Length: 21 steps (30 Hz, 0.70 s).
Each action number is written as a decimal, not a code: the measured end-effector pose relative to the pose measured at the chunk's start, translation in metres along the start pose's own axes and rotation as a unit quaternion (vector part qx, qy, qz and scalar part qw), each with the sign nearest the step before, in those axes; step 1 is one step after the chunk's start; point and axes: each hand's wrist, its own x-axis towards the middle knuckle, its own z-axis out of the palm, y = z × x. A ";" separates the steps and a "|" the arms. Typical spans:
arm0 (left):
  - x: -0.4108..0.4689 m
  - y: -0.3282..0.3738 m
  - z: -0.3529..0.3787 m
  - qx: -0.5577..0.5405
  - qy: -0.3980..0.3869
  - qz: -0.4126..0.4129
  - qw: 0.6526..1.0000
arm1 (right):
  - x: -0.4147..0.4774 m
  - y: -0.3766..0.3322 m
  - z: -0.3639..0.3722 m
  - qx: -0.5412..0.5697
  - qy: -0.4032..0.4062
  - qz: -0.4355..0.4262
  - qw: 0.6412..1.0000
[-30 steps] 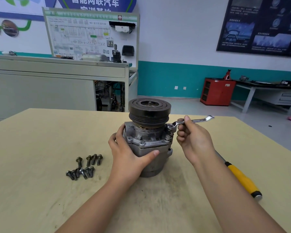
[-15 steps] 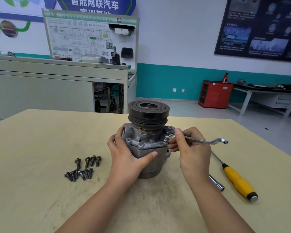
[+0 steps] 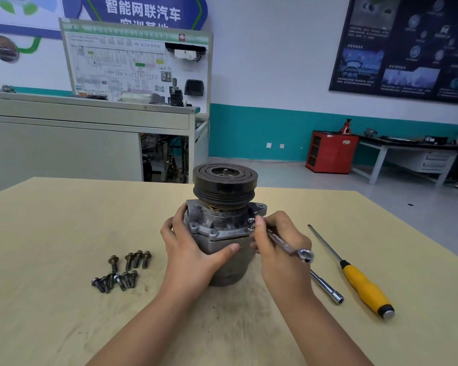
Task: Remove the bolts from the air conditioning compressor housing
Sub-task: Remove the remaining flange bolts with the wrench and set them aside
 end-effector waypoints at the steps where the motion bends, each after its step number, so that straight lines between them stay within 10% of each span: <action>1: 0.000 0.000 0.000 0.002 0.001 0.001 1.000 | 0.001 0.000 0.000 0.020 0.002 0.039 0.999; 10: -0.001 0.001 0.000 0.004 0.001 0.007 1.000 | 0.030 0.005 -0.010 0.277 -0.026 0.310 0.909; 21: -0.002 0.002 -0.001 -0.001 -0.009 0.004 1.000 | 0.061 0.028 0.000 0.209 -0.081 0.395 0.891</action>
